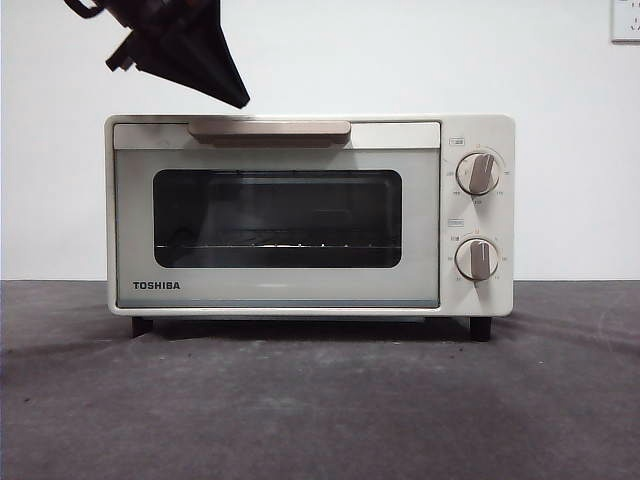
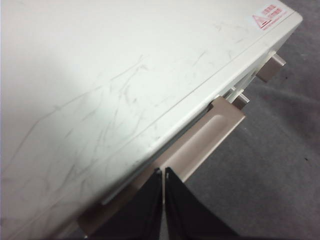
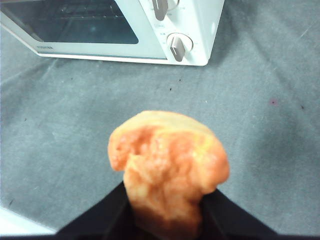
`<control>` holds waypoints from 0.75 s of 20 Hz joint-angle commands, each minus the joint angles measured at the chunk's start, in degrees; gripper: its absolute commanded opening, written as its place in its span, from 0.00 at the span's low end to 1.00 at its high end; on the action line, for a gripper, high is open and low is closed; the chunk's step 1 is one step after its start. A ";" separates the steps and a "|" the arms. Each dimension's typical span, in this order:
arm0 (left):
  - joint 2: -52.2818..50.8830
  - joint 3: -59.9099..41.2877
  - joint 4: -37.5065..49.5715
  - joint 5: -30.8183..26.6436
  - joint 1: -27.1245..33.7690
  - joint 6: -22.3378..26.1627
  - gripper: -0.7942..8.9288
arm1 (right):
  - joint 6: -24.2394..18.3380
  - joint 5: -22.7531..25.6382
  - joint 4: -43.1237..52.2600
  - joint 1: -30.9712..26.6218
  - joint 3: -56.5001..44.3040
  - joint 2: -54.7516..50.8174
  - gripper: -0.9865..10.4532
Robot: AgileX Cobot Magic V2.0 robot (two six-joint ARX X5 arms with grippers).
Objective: The left arm flap open the oven, the right arm pick bread and place it into oven, the left arm flap close the oven
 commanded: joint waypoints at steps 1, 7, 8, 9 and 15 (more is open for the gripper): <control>1.81 1.57 0.81 -1.73 -0.74 1.66 0.09 | 0.57 -0.20 0.57 0.35 0.90 0.07 0.19; 3.93 1.57 0.74 -2.69 -1.77 1.77 0.09 | 0.59 -0.17 0.50 0.35 0.90 0.07 0.19; 3.91 1.57 0.22 -2.69 -2.10 1.77 0.09 | 0.59 -0.15 0.52 0.35 0.90 0.07 0.19; 3.91 1.57 -0.48 -2.69 -2.43 1.79 0.09 | 0.59 -0.15 0.52 0.35 0.90 0.07 0.19; 3.91 1.57 -5.75 -6.08 -4.48 3.17 0.09 | 0.59 -0.02 0.52 0.35 0.90 0.07 0.19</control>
